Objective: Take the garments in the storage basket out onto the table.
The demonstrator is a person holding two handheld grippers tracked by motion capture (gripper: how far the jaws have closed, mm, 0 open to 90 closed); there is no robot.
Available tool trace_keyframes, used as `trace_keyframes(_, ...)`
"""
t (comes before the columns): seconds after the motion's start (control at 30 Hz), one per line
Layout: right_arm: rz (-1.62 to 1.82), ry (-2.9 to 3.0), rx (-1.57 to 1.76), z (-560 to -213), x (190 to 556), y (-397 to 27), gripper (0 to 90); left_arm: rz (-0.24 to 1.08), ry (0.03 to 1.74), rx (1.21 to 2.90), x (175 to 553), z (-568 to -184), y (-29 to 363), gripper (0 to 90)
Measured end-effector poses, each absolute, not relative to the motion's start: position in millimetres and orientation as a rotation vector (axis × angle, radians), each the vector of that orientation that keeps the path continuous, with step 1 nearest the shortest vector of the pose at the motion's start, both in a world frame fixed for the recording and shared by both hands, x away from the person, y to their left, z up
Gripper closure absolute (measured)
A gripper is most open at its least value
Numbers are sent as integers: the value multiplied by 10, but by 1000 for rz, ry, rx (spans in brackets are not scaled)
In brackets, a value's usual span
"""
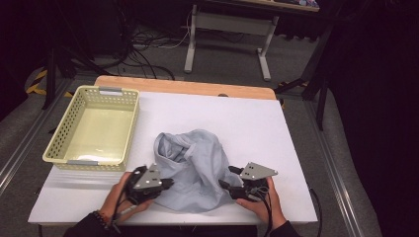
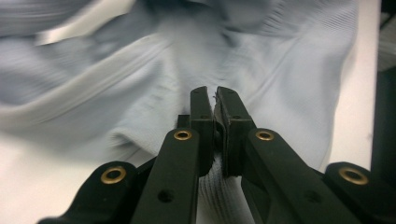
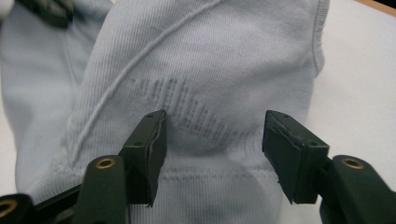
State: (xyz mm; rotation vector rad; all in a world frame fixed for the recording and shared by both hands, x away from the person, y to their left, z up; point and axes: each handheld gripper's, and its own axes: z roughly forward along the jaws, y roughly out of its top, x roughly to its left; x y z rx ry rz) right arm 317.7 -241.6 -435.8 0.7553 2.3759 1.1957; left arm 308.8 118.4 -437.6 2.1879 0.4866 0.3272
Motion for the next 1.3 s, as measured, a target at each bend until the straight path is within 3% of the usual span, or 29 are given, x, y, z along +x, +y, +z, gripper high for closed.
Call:
trace_keyframes(0.2,1225,2335,781,-4314,3254,-2405,402,420,561,2209,3015,-4403,1460,864)
trace_keyframes(0.5,1158,2381,932,-4446,3707,-2297,411,409,549,2260,3009,-4535,1440,862)
trace_keyframes(0.67,1113,2440,923,-4531,3782,-2202,422,390,546,2280,3038,-4598,1428,862)
trace_keyframes(0.8,1118,2468,961,-4568,3842,-2191,507,384,547,2299,3048,-4636,1398,861)
trace_keyframes(0.83,1134,2486,971,-4569,3851,-2202,603,384,549,2294,3058,-4644,1391,861)
trace_keyframes(0.97,1169,2490,978,-4565,3842,-2217,814,370,555,2282,3082,-4652,1394,861)
trace_keyframes(1.03,1177,2476,988,-4552,3831,-2240,864,374,552,2278,3077,-4642,1392,860)
trace_keyframes(1.3,1206,2293,1006,-4289,3629,-2474,885,366,504,2191,3064,-4501,1319,861)
